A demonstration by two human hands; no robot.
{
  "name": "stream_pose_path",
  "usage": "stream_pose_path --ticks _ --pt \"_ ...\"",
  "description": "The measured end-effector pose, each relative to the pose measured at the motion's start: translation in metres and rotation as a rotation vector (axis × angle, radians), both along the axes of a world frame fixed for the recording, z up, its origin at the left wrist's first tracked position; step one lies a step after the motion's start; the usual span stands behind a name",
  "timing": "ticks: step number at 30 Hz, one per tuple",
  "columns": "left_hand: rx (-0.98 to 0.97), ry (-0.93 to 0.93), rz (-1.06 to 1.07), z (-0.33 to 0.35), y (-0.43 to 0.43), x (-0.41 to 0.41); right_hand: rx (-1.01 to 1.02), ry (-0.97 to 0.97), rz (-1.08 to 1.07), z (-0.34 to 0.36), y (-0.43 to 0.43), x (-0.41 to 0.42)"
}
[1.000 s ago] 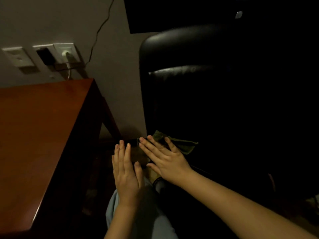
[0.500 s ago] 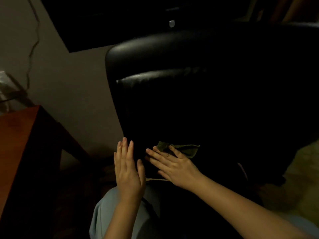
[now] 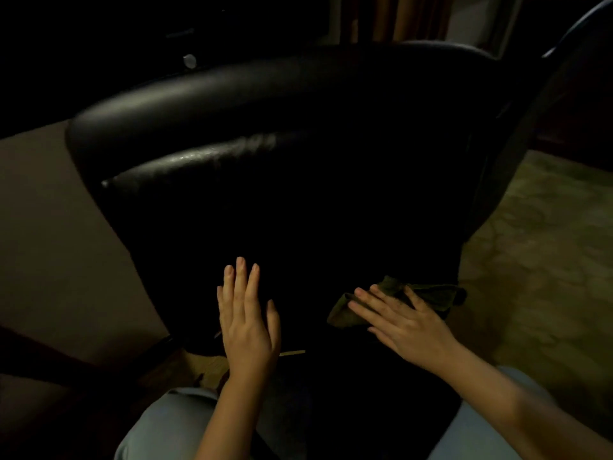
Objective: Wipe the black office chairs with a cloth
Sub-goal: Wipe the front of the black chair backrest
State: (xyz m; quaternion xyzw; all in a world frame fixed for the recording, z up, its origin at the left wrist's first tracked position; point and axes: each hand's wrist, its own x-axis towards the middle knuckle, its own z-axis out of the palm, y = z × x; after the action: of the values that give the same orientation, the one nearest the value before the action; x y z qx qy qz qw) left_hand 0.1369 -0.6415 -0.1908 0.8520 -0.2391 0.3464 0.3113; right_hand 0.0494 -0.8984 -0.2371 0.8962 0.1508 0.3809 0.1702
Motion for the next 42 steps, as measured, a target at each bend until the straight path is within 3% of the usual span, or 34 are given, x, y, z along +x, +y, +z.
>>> stream_pose_path --ticks 6,14,20,33,42 --pt "-0.066 0.019 0.007 -0.004 -0.008 0.001 0.017 0.043 -0.07 -0.01 -0.037 -0.024" --pt "0.011 0.02 0.045 -0.009 0.027 -0.003 -0.032 0.05 0.076 -0.001 -0.008 0.003" --pt "-0.041 0.084 0.262 -0.011 0.083 -0.015 -0.297 0.126 0.249 -0.004 0.065 0.057" --pt "-0.086 0.099 0.682 -0.017 0.169 -0.086 -0.347 0.104 0.738 0.017 0.277 0.09" --pt "-0.082 0.102 0.774 -0.014 0.16 -0.112 -0.42 0.149 0.891 0.016 0.294 0.076"
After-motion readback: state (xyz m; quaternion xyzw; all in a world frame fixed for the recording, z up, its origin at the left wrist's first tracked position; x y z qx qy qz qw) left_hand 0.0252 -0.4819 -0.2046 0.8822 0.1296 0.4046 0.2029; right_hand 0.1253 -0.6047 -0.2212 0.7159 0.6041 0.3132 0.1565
